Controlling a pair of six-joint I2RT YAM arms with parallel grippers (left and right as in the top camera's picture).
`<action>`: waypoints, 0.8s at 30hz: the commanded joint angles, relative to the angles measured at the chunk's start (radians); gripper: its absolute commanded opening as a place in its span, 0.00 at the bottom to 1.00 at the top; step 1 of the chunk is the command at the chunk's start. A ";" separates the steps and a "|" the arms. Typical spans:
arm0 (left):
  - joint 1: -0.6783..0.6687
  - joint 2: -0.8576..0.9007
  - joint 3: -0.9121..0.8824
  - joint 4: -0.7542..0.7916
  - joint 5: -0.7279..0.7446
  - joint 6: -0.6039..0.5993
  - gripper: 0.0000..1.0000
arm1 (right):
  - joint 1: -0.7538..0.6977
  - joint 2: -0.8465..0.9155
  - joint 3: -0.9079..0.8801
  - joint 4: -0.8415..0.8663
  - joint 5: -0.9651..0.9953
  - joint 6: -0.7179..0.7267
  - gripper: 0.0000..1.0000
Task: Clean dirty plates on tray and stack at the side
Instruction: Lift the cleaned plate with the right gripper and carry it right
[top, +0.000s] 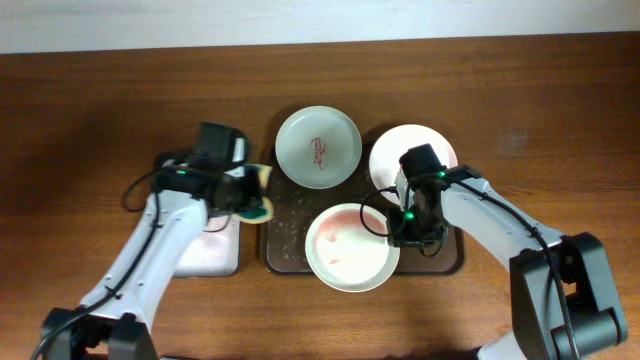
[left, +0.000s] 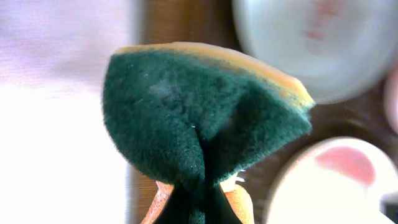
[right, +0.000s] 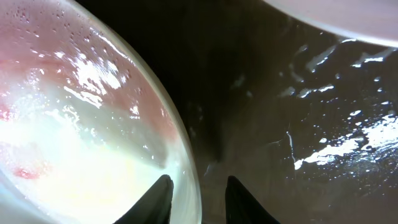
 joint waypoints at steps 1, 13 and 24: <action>0.095 -0.017 0.000 -0.047 -0.107 0.034 0.00 | 0.003 0.003 -0.039 0.007 0.012 -0.006 0.26; 0.189 -0.015 -0.033 -0.042 -0.159 0.147 0.00 | 0.027 -0.196 0.192 -0.112 0.398 -0.009 0.04; 0.191 0.148 -0.033 -0.027 -0.159 0.229 0.00 | 0.370 -0.214 0.269 -0.072 0.979 -0.006 0.04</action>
